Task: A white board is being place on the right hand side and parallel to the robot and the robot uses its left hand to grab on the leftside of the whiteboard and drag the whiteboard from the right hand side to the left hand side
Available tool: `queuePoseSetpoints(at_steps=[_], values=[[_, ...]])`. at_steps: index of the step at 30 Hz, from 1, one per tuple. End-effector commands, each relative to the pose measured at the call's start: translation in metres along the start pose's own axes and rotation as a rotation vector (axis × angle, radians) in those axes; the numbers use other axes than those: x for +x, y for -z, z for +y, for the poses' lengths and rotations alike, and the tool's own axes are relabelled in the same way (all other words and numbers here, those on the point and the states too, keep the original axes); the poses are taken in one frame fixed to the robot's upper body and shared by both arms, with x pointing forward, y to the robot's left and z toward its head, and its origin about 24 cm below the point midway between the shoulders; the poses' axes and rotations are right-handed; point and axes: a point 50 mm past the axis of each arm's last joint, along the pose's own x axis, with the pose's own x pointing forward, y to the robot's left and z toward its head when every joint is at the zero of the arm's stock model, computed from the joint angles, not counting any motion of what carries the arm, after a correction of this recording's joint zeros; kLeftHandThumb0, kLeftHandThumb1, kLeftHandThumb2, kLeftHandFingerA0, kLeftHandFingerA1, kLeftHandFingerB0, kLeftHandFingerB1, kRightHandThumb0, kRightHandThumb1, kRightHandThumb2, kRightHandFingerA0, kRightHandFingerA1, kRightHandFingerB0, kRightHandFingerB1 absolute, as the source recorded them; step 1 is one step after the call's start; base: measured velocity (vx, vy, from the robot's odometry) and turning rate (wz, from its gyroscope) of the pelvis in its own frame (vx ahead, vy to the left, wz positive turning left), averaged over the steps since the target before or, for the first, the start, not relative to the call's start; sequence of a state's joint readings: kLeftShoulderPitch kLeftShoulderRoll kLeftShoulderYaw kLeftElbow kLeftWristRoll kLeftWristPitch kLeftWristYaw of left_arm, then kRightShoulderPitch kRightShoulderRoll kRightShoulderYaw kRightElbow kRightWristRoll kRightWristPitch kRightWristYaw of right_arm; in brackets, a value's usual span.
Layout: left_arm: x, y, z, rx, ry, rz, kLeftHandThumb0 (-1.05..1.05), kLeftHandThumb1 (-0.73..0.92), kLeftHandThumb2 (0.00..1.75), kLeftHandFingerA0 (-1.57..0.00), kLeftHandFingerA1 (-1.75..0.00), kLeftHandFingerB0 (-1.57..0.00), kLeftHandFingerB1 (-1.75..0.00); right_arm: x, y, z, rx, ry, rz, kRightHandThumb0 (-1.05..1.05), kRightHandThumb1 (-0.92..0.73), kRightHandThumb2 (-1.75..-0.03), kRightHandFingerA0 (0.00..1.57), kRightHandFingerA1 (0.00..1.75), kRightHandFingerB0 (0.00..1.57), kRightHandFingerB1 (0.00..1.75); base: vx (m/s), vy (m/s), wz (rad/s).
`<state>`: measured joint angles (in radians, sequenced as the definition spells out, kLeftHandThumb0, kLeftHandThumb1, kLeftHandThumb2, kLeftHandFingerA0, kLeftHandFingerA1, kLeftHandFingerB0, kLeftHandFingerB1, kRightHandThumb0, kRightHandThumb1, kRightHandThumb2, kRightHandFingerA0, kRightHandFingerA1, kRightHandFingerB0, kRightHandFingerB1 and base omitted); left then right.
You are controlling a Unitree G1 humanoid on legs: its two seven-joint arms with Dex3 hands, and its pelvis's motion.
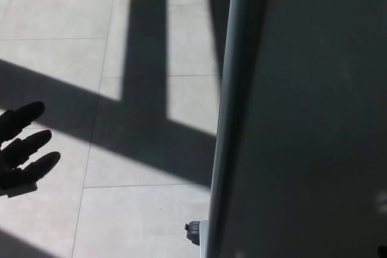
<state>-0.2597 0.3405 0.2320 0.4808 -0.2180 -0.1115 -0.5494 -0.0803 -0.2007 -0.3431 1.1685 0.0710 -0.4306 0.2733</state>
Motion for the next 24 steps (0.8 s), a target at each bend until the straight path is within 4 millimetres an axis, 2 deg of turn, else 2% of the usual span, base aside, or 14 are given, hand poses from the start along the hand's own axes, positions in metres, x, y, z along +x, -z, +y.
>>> queuePoseSetpoints(at_steps=[1, 4, 6, 7, 8, 10, 11, 12, 13, 15, 16, 17, 21, 24], values=[[0.041, -0.054, -0.038, 0.097, 0.25, -0.03, -0.26, 0.35, 0.88, -0.02, -0.49, 0.0, -0.48, 0.0, -0.004, -0.002, 0.064, -0.004, -0.049, -0.49, -0.72, -0.63, 0.96, 0.56, 0.47, 0.39, 0.0, 0.0, 0.0], [0.056, -0.07, -0.058, 0.223, 0.329, -0.037, -0.27, 0.35, 0.88, -0.01, -0.48, 0.0, -0.48, -0.001, -0.003, -0.002, 0.07, 0.003, -0.052, -0.49, -0.7, -0.63, 0.97, 0.58, 0.48, 0.39, 0.0, 0.0, 0.0], [0.059, -0.073, -0.063, 0.226, 0.353, -0.041, -0.27, 0.33, 0.87, -0.01, -0.48, 0.0, -0.48, -0.001, -0.003, -0.002, 0.074, 0.005, -0.052, -0.49, -0.7, -0.63, 0.98, 0.58, 0.48, 0.4, 0.0, 0.0, 0.0], [0.068, -0.08, -0.071, 0.22, 0.401, -0.039, -0.29, 0.29, 0.85, -0.01, -0.48, 0.0, -0.48, -0.001, -0.003, -0.002, 0.078, 0.008, -0.052, -0.47, -0.72, -0.61, 0.97, 0.59, 0.53, 0.41, 0.0, 0.0, 0.0], [0.07, -0.082, -0.074, 0.213, 0.413, -0.038, -0.52, 0.38, 0.63, -0.12, -0.38, -0.06, -0.26, -0.001, -0.003, -0.002, 0.074, 0.007, -0.053, -0.47, -0.72, -0.62, 0.97, 0.59, 0.54, 0.41, 0.0, 0.0, 0.0], [0.075, -0.088, -0.078, 0.208, 0.436, -0.041, -0.53, 0.38, 0.64, -0.11, -0.38, -0.06, -0.27, -0.001, -0.003, -0.001, 0.07, 0.004, -0.056, -0.5, -0.67, -0.64, 0.97, 0.59, 0.52, 0.41, 0.0, 0.0, 0.0], [0.078, -0.091, -0.081, 0.205, 0.451, -0.043, -0.46, 0.44, 0.54, -0.14, -0.32, -0.09, -0.24, -0.001, -0.003, -0.001, 0.068, 0.004, -0.059, -0.51, -0.67, -0.64, 0.97, 0.59, 0.53, 0.42, 0.0, 0.0, 0.0], [0.082, -0.094, -0.084, 0.203, 0.46, -0.046, -0.54, 0.36, 0.68, -0.09, -0.41, -0.06, -0.25, -0.001, -0.003, -0.001, 0.067, 0.006, -0.058, -0.51, -0.66, -0.65, 0.97, 0.6, 0.54, 0.43, 0.0, 0.0, 0.0], [0.084, -0.097, -0.086, 0.203, 0.468, -0.048, -0.53, 0.36, 0.7, -0.03, -0.39, -0.11, -0.25, -0.001, -0.004, 0.0, 0.065, 0.005, -0.058, -0.51, -0.67, -0.65, 0.96, 0.6, 0.53, 0.42, 0.0, 0.0, 0.0], [0.087, -0.104, -0.089, 0.209, 0.483, -0.051, -0.52, 0.35, 0.71, -0.01, -0.39, -0.1, -0.28, 0.0, -0.004, 0.001, 0.078, 0.003, -0.055, -0.48, -0.67, -0.64, 0.97, 0.61, 0.53, 0.43, 0.0, 0.0, 0.0], [0.089, -0.108, -0.091, 0.183, 0.501, -0.046, -0.53, 0.36, 0.66, -0.05, -0.36, -0.09, -0.22, 0.001, -0.005, 0.003, 0.069, -0.002, -0.061, -0.46, -0.72, -0.61, 0.98, 0.61, 0.56, 0.42, 0.0, 0.0, 0.0], [0.09, -0.108, -0.091, 0.175, 0.506, -0.043, -0.54, 0.36, 0.67, -0.05, -0.3, -0.1, -0.25, 0.001, -0.005, 0.003, 0.071, -0.003, -0.063, -0.46, -0.71, -0.61, 0.97, 0.62, 0.57, 0.43, 0.0, 0.0, 0.0], [0.098, -0.113, -0.1, 0.185, 0.54, -0.044, -0.56, 0.37, 0.69, -0.06, -0.33, -0.08, -0.23, 0.001, -0.006, 0.004, 0.059, -0.009, -0.07, -0.51, -0.67, -0.64, 0.96, 0.6, 0.54, 0.43, 0.0, 0.0, 0.0], [0.102, -0.118, -0.109, 0.209, 0.571, -0.067, -0.57, 0.38, 0.68, -0.07, -0.32, -0.1, -0.26, 0.003, -0.009, 0.005, 0.05, -0.007, -0.071, -0.48, -0.71, -0.61, 0.99, 0.61, 0.59, 0.43, 0.0, 0.0, 0.0]])
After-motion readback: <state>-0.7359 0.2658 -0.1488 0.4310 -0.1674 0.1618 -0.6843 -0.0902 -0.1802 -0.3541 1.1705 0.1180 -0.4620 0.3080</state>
